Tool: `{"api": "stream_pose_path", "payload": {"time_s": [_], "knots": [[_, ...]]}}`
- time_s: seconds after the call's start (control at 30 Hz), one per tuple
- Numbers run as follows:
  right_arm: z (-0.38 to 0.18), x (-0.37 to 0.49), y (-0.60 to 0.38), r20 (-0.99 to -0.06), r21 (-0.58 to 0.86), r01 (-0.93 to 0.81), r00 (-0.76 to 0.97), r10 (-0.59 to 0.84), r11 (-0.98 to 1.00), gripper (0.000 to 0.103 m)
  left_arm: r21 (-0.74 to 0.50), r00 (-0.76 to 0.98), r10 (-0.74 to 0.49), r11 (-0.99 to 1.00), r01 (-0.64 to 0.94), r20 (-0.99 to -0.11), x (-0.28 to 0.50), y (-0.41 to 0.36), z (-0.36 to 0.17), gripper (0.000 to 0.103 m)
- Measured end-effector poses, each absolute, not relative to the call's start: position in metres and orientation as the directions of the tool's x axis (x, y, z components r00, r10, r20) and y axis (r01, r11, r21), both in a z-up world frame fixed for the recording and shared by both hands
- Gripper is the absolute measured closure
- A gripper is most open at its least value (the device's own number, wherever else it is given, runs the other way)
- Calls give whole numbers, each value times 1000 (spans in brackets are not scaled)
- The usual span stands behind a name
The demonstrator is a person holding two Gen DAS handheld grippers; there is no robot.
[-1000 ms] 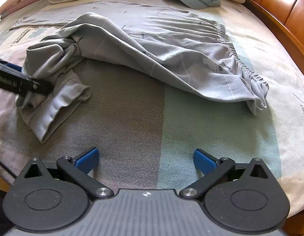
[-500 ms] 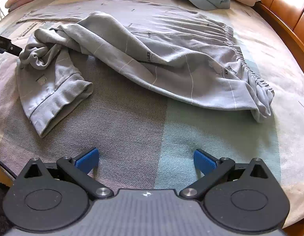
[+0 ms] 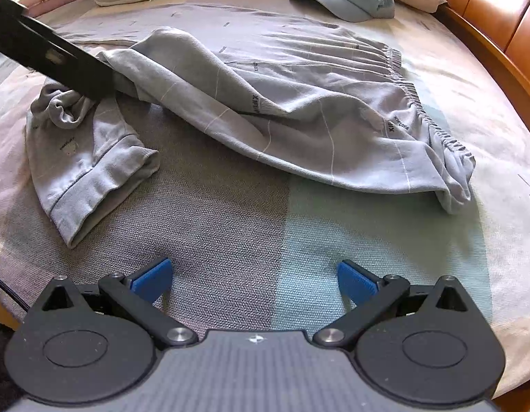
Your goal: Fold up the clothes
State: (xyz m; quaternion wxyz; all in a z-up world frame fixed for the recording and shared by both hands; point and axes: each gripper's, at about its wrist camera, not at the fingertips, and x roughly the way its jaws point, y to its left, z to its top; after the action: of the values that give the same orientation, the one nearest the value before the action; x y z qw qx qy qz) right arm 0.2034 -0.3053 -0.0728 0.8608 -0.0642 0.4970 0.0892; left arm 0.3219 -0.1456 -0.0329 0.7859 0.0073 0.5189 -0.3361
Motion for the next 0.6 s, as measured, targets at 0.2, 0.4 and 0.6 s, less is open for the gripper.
{"api": "stream_pose_path", "payload": {"time_s": [0.2,0.4,0.6], "knots": [[-72,200,-308,-863,-21,-217,497,92,976,0,-320,172,-463,793,518,-870,325,-160,-64,13],[-70,199,-319,-870,-32,-214,487,78,976,0,-332,104,-428,812,480,-898,308,-128,-63,13],[-69,209,-320,-874,-45,-215,481,66,976,0,-301,77,-362,860,413,-929,286,-79,-57,13]]}}
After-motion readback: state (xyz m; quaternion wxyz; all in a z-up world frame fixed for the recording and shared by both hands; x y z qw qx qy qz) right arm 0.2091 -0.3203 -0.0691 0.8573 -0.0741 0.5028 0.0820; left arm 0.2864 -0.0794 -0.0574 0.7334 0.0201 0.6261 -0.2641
